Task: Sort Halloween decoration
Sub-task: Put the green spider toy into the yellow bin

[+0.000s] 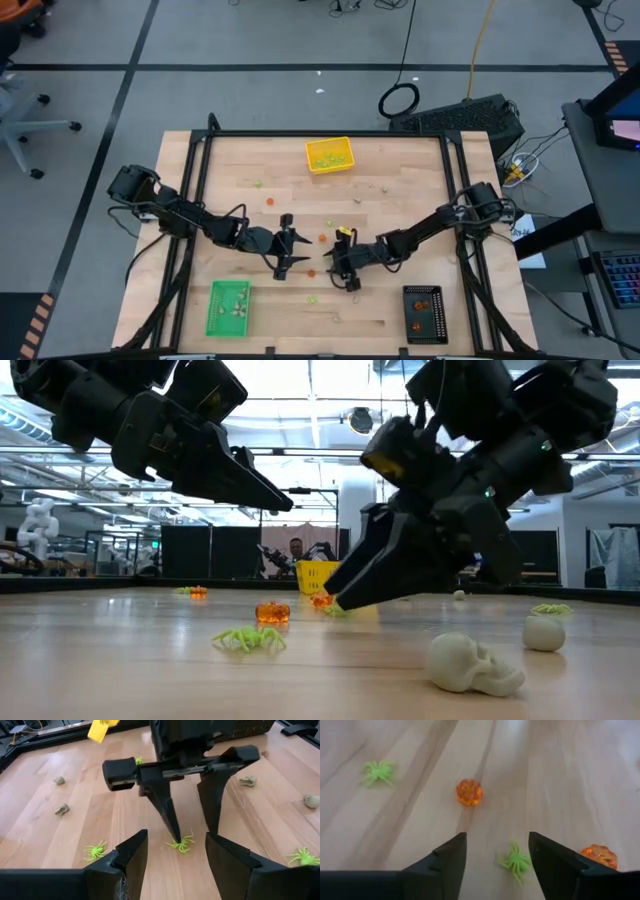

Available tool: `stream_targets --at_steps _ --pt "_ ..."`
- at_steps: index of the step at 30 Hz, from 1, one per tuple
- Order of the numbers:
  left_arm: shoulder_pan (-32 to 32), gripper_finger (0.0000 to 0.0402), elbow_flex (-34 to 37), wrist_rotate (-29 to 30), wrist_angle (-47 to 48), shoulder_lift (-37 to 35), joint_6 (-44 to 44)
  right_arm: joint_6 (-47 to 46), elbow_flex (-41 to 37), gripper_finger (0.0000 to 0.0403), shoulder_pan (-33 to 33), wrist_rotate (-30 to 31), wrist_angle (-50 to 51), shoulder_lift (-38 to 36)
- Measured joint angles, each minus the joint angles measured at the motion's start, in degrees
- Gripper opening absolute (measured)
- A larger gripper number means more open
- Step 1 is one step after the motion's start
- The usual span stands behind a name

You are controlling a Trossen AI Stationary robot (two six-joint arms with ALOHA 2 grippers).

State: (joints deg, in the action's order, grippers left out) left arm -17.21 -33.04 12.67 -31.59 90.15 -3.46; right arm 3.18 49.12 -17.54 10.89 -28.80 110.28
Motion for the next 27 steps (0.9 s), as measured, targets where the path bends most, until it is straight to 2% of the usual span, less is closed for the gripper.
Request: stream_targets --at_steps 5,12,19,27 --pt "0.00 0.0198 0.00 0.00 -0.02 0.00 -0.09 0.48 0.00 0.0213 1.73 -2.11 0.20 0.85" --pt "0.00 0.0198 0.00 -0.01 0.01 0.02 -0.07 -2.50 0.13 0.0187 3.36 -6.50 1.21 2.01" --pt "0.00 0.0198 0.00 -0.02 0.20 0.02 -0.04 -2.81 0.15 0.0142 3.23 -6.55 2.14 2.01" --pt "0.00 0.0198 0.00 -0.02 0.98 0.02 0.00 -3.13 0.13 0.0065 3.16 -6.87 2.23 1.69"
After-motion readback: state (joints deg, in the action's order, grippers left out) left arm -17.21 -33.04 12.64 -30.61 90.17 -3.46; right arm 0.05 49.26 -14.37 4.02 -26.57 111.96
